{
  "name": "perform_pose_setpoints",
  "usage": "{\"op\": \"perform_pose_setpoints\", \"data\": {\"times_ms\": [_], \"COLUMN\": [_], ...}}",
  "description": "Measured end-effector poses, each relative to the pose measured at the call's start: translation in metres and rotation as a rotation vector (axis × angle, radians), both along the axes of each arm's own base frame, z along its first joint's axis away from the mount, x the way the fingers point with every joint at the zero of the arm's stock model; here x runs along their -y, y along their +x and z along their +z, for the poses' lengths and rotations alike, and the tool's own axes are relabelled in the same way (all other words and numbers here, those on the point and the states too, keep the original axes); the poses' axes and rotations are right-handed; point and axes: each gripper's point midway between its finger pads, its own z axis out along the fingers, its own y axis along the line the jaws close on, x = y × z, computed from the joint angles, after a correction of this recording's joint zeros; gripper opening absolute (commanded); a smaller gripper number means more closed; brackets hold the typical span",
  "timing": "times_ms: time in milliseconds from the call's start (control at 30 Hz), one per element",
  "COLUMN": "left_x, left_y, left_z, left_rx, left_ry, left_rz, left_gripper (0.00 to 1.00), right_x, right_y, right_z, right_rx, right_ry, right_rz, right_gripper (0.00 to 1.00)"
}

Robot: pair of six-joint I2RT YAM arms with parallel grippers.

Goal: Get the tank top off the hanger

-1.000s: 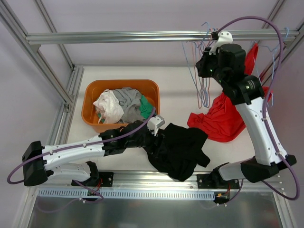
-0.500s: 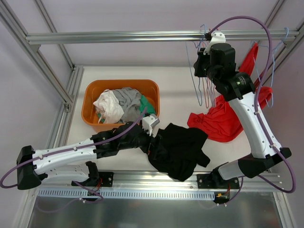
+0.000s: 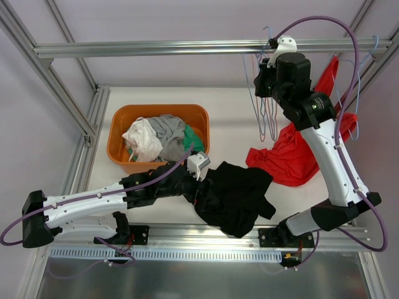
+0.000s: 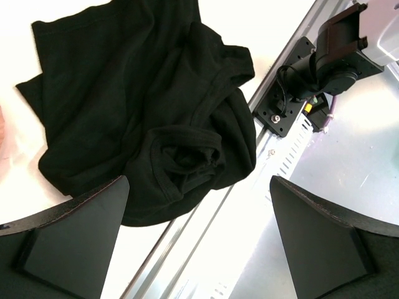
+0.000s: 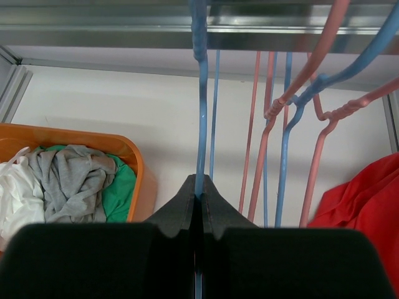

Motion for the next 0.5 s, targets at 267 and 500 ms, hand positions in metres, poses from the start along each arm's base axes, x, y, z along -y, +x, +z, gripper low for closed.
{"op": "perform_pose_setpoints", "data": {"times_ms": [267,500], "left_x": [0.000,-0.001], "left_y": [-0.002,-0.003], "left_z": [-0.001,-0.007], "left_rx": [-0.001,-0.006], "left_ry": [0.002,0.015], "left_rz": [-0.005,-0.006], "left_gripper": [0.99,0.99], "right_x": [-0.005,-0.006], "right_y": [0.013,0.020], "right_z": [-0.017,-0.036], "right_rx": [-0.038,-0.085], "right_ry": [-0.024,-0.036], "right_rz": [-0.005,-0.020], "right_gripper": [0.00,0.00]}}
